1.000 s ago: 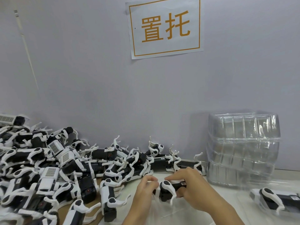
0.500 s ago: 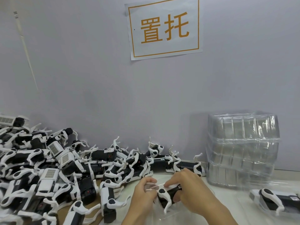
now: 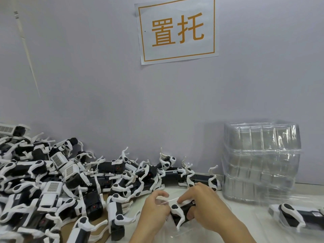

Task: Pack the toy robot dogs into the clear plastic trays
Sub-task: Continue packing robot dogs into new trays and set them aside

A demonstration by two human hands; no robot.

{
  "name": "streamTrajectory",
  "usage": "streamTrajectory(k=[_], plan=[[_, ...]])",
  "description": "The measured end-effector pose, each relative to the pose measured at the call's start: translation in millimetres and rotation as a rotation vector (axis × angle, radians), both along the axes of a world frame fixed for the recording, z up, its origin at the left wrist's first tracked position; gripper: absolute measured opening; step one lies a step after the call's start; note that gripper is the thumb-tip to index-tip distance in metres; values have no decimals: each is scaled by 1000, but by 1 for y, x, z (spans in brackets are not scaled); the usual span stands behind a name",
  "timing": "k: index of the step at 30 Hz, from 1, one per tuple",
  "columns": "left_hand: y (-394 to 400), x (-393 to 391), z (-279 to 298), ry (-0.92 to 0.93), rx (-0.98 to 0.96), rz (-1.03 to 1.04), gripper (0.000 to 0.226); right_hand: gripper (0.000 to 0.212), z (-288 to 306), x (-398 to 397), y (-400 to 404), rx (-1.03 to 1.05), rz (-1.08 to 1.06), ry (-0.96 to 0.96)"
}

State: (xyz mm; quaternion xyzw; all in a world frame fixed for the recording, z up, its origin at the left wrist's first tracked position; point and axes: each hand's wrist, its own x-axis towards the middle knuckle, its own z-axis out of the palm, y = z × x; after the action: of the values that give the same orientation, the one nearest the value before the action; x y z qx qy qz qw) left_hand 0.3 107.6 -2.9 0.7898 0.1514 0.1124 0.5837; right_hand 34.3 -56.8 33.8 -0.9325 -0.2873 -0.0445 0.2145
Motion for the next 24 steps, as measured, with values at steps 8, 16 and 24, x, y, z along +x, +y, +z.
streamTrajectory(k=[8, 16, 24], plan=[[-18, -3, 13, -139, 579, -91, 5, 55, -3, 3, 0, 56, 28, 5], [-19, -2, 12, -53, 547, -81, 13, 28, 4, 12, -32, 190, -109, 33], [-19, -2, 12, -57, 538, -90, 13, 21, 11, 13, -51, 108, -195, 14]])
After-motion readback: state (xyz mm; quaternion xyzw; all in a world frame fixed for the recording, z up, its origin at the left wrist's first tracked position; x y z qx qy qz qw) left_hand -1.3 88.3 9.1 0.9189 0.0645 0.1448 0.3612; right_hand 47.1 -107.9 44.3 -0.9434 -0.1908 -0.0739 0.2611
